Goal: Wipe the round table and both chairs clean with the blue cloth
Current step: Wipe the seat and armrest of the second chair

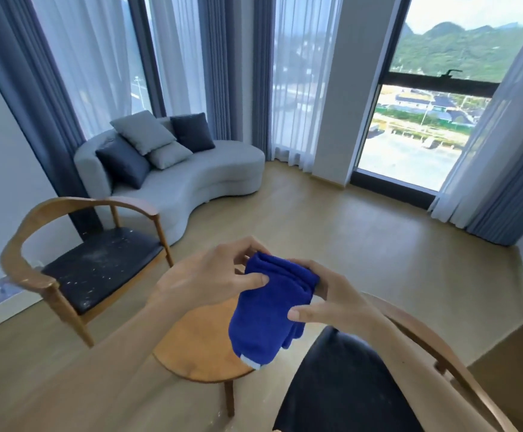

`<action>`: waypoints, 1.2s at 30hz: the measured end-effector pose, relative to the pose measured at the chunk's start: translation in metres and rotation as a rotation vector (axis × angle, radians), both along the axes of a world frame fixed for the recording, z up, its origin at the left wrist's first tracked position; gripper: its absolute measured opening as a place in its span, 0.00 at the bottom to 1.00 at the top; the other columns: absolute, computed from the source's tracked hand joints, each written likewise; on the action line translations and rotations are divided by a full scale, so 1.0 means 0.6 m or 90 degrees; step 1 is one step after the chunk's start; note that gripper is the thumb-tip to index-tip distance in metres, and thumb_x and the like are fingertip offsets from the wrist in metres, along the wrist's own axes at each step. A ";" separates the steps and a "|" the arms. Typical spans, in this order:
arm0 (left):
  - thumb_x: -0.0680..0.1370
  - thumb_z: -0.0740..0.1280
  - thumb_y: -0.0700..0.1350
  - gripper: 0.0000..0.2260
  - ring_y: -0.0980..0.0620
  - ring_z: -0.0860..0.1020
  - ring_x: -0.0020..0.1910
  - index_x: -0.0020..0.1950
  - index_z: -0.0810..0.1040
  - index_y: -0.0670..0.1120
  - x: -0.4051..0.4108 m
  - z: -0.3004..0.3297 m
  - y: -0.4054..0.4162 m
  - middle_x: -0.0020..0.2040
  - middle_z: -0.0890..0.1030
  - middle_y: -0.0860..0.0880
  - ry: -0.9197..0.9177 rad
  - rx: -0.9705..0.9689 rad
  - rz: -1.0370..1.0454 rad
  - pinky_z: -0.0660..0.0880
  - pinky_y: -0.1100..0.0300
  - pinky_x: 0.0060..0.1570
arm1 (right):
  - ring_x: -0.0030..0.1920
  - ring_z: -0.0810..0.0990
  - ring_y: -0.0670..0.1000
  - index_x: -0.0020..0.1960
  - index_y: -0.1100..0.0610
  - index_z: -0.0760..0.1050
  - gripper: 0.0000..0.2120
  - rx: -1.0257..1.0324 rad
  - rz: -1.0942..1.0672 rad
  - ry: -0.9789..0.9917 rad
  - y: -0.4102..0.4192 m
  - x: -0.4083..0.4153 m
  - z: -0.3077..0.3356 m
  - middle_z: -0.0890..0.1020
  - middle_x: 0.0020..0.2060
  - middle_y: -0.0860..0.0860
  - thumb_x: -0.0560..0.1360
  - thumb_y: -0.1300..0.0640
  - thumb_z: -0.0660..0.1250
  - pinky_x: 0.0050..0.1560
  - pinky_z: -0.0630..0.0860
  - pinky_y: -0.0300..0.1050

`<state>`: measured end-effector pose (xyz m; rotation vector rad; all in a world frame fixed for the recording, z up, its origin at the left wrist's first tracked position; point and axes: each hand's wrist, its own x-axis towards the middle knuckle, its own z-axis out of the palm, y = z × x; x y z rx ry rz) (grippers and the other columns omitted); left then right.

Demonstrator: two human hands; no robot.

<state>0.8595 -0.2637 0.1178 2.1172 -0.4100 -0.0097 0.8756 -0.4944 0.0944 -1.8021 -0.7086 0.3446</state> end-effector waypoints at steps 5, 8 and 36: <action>0.70 0.72 0.51 0.13 0.55 0.81 0.50 0.52 0.75 0.60 -0.035 -0.008 0.146 0.48 0.81 0.58 -0.026 0.010 0.096 0.81 0.53 0.47 | 0.51 0.78 0.40 0.57 0.35 0.71 0.24 -0.070 -0.039 -0.168 0.171 0.007 -0.004 0.79 0.50 0.34 0.71 0.61 0.69 0.46 0.77 0.34; 0.72 0.73 0.49 0.14 0.55 0.80 0.51 0.53 0.74 0.59 -0.062 -0.020 0.249 0.49 0.81 0.57 -0.024 0.004 0.147 0.81 0.54 0.50 | 0.52 0.79 0.44 0.58 0.37 0.73 0.21 -0.074 -0.011 -0.190 0.280 0.004 -0.006 0.81 0.49 0.37 0.72 0.60 0.67 0.48 0.79 0.44; 0.74 0.72 0.43 0.17 0.56 0.78 0.53 0.53 0.70 0.61 0.002 -0.159 0.962 0.52 0.78 0.58 0.062 -0.035 0.402 0.80 0.55 0.53 | 0.54 0.77 0.40 0.56 0.41 0.74 0.21 -0.094 0.212 -0.196 1.074 0.186 -0.092 0.79 0.51 0.39 0.74 0.65 0.69 0.52 0.78 0.37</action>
